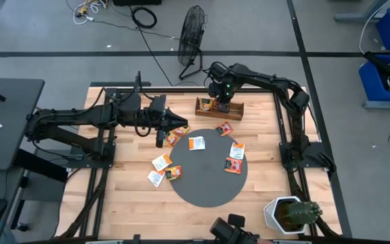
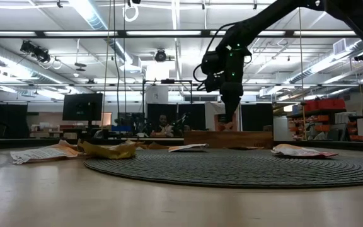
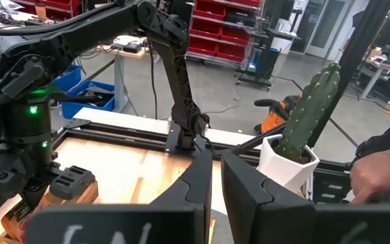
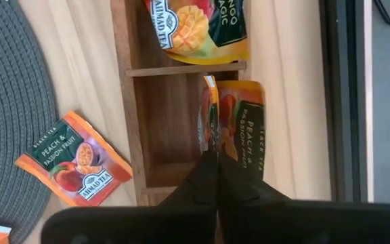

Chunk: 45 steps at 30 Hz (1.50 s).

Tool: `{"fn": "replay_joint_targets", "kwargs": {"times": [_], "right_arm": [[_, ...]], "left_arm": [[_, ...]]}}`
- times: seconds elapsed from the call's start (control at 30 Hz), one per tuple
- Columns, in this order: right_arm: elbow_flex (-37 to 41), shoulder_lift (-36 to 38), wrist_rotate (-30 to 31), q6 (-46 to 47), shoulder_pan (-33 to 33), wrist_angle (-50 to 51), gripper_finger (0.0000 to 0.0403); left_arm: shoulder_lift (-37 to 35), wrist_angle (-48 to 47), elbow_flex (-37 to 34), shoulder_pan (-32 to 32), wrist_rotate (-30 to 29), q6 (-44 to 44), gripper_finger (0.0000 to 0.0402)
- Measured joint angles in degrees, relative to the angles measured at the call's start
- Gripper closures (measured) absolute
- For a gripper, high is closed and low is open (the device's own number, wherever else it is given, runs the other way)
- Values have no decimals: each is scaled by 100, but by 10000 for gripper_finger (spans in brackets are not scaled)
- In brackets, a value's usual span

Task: Pick & Place Tea
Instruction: Put the orange tea bag into the middle section of the wooden organizer

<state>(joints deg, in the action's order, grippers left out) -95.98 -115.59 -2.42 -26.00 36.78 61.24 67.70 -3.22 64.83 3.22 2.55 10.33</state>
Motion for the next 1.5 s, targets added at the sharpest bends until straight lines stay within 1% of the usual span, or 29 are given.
{"fn": "replay_joint_targets", "kwargs": {"times": [0.13,0.27,0.4,0.6,0.77,0.87,0.93,1.0,1.07,1.17,1.27,1.4,1.5], "right_arm": [[0,0,1,-44,30,-33,402],[0,0,2,-48,28,-33,390],[0,0,189,-48,28,-38,366],[0,0,500,-53,37,-42,318],[0,9,514,-28,33,-24,285],[2,173,460,206,-25,215,274],[2,361,186,562,-73,412,270],[2,549,-97,1138,-139,528,269],[50,756,-204,1804,-255,522,270],[174,1053,-217,2690,-546,512,272],[485,1249,61,3642,-869,467,273],[1155,1394,185,4677,-1170,342,273],[1762,1401,129,5158,-1287,14,272]], "left_arm": [[0,1,1,0,0,-4,367],[0,1,1,0,0,0,367],[0,1,0,0,0,-1,367],[0,-1,0,0,0,-28,367],[2,-1,1,0,0,-46,367],[2,-18,0,0,0,-44,367],[2,-68,1,0,0,-44,367],[2,-150,1,7,-14,-44,367],[4,-216,0,15,-90,-44,367],[4,-330,1,20,-179,-47,367],[4,-417,0,20,-192,-49,367],[4,-524,0,20,-192,-56,367],[4,-577,0,20,-192,-114,367]]}}
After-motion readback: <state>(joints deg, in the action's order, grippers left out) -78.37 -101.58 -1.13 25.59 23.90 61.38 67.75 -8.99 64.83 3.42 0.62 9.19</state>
